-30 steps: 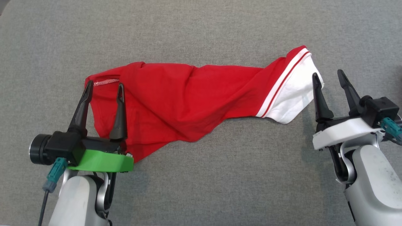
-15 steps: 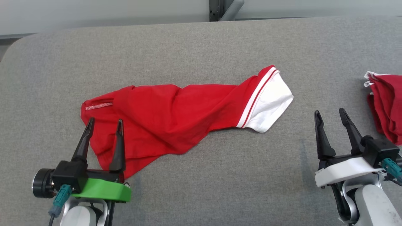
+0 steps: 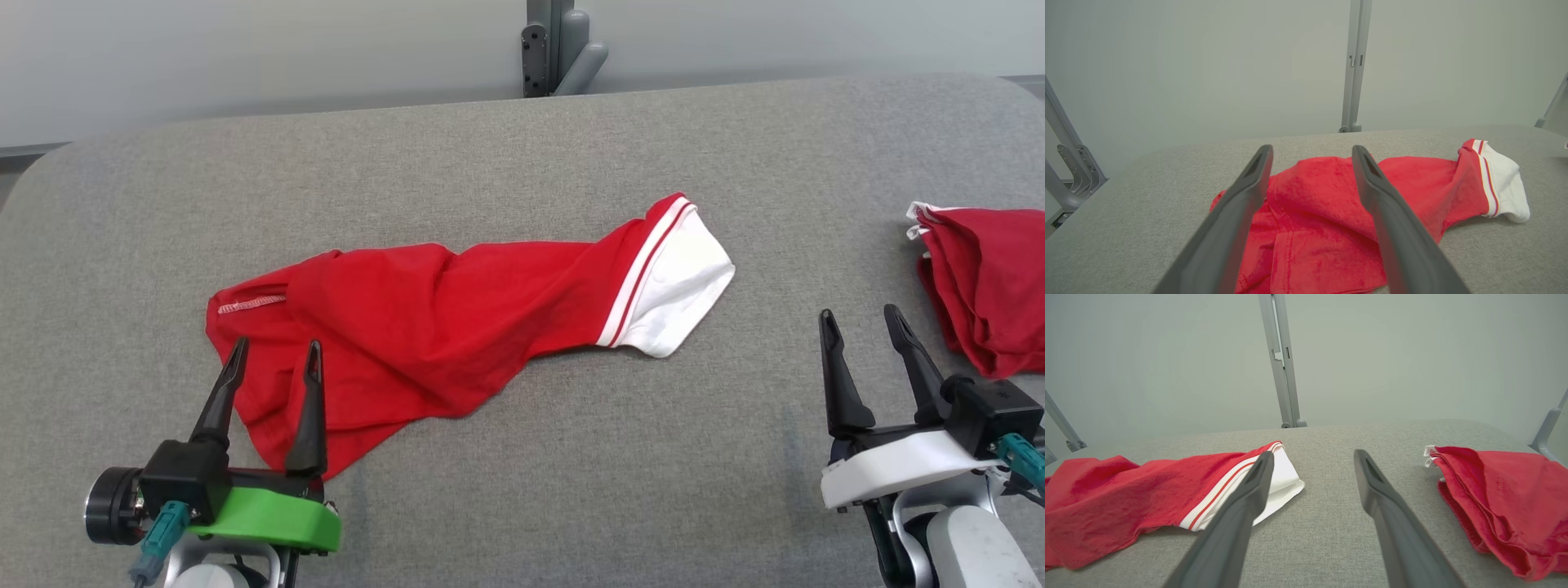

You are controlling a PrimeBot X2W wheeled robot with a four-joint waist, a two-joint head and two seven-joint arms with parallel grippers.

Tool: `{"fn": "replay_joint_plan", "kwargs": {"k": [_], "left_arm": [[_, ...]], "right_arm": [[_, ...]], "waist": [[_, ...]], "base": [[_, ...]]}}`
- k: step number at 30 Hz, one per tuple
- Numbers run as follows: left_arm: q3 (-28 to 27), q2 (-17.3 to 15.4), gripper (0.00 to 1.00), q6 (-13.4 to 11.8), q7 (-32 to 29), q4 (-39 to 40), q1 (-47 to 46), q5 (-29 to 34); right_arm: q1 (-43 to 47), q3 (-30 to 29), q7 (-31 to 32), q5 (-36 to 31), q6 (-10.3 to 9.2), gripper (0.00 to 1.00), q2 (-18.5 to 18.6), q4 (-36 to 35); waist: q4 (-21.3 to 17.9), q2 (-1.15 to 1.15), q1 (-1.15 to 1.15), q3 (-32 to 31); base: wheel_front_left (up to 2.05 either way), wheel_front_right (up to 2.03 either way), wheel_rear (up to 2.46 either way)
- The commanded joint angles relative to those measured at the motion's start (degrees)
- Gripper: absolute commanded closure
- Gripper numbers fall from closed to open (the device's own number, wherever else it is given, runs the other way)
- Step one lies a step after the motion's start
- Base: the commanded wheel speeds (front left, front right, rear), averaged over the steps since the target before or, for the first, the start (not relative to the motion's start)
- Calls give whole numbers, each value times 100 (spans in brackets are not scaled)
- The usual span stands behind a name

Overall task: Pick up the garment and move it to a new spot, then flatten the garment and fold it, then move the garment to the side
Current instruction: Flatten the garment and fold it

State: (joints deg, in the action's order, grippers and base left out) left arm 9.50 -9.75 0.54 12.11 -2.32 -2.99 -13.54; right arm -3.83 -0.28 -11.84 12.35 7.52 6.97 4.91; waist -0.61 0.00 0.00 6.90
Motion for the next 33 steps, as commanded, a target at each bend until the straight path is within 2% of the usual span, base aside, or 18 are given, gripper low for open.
{"fn": "replay_joint_plan", "kwargs": {"k": [1,5,13,18,33], "left_arm": [[-2,-44,0,-13,-13,15,59,-8],[-19,-73,0,-48,-76,20,-1,-38],[-7,-17,0,58,-981,-341,18,-507],[-32,1,0,146,-1325,-643,2,-786],[-72,-27,0,294,-1166,-1423,-408,-1026]], "right_arm": [[53,-15,1,-48,-7,0,-5,-36],[48,-29,14,-42,-7,0,-29,-87],[-74,69,46,6,-7,0,-35,-115],[-126,105,12,55,-7,0,-32,-97],[-308,182,-37,138,-7,0,0,-23]], "waist": [[3,0,0,7],[21,0,0,45],[1,0,0,292],[-10,0,0,476],[-30,0,0,736]], "base": [[0,0,0],[0,0,0],[0,0,0],[0,0,0],[0,0,0]]}}
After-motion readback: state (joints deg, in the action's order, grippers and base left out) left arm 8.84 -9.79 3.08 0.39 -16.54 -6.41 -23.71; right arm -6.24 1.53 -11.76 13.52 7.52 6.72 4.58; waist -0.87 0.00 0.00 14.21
